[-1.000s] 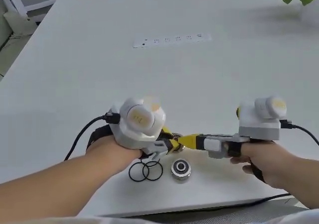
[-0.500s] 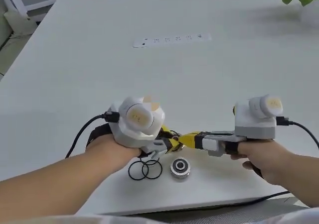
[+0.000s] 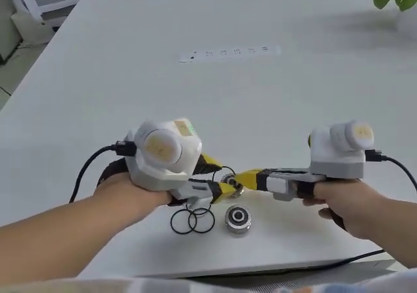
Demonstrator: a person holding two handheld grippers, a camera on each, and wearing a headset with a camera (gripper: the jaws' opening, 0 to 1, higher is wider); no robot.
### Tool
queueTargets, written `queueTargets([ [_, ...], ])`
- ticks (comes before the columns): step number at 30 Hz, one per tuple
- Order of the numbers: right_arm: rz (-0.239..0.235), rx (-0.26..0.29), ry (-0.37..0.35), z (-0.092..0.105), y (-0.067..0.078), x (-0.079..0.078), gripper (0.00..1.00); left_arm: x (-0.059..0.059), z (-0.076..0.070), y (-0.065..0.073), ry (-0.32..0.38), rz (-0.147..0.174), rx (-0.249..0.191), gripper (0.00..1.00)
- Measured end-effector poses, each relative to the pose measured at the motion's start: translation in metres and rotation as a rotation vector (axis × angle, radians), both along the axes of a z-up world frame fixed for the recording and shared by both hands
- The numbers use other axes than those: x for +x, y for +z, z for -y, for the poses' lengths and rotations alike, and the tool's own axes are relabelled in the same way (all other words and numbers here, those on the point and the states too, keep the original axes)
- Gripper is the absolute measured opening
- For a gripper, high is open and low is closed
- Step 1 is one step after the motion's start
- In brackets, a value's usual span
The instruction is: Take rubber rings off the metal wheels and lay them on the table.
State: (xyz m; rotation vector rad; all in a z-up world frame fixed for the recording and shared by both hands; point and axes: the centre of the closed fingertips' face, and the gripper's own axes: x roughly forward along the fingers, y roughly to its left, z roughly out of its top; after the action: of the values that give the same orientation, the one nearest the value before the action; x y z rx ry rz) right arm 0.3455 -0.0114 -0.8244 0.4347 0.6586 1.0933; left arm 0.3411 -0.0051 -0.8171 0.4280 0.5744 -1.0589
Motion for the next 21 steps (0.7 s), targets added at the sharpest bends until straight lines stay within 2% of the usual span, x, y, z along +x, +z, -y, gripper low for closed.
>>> queueTargets([
  [4,0.006,0.006,0.012,-0.004,0.006,0.0,0.0,-0.005,-0.005,0.008,0.003,0.005,-0.016,0.33],
  [5,0.009,0.007,0.016,-0.005,0.007,-0.001,0.0,-0.006,-0.008,0.011,0.007,0.014,-0.022,0.35],
  [12,0.018,0.008,0.044,-0.014,0.015,-0.003,0.0,-0.013,-0.023,0.019,0.029,0.006,-0.038,0.43],
  [21,0.018,-0.009,0.112,-0.031,0.015,-0.008,0.0,-0.021,-0.051,0.021,0.065,-0.002,-0.038,0.53],
])
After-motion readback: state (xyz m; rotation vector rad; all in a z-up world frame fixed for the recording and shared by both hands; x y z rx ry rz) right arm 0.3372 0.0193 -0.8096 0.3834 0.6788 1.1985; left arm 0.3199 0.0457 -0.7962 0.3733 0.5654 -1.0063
